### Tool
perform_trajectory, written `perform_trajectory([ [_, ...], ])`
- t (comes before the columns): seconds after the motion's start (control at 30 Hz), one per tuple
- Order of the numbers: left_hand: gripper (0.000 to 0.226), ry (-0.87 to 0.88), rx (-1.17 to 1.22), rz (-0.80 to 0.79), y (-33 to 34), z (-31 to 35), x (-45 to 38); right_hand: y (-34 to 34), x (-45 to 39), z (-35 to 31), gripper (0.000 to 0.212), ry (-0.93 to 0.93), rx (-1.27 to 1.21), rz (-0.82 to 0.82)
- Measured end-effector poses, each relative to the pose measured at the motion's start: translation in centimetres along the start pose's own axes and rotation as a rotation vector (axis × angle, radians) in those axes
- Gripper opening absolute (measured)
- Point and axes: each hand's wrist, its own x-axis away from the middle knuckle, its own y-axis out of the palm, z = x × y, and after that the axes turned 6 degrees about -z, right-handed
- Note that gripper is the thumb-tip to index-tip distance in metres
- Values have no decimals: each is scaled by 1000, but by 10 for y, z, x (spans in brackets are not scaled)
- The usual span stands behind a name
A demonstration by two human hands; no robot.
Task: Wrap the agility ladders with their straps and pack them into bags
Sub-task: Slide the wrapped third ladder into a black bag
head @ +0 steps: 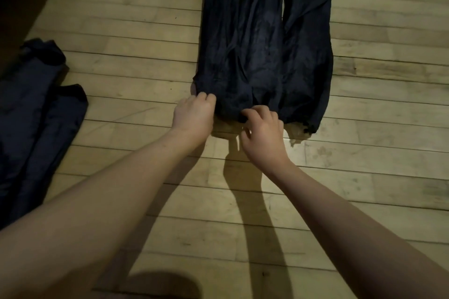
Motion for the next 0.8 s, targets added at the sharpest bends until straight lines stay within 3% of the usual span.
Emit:
perform_trajectory([
  [0.2, 35, 28, 286, -92, 1, 25, 42, -18, 34, 18, 28, 67, -27, 13],
  [0.33, 27, 43, 413, -170, -16, 61, 57, -43, 73, 36, 28, 124, -75, 1],
  [0.8, 19, 467, 348, -373, -31, 300, 82, -138, 244, 196, 26, 555, -79, 141],
])
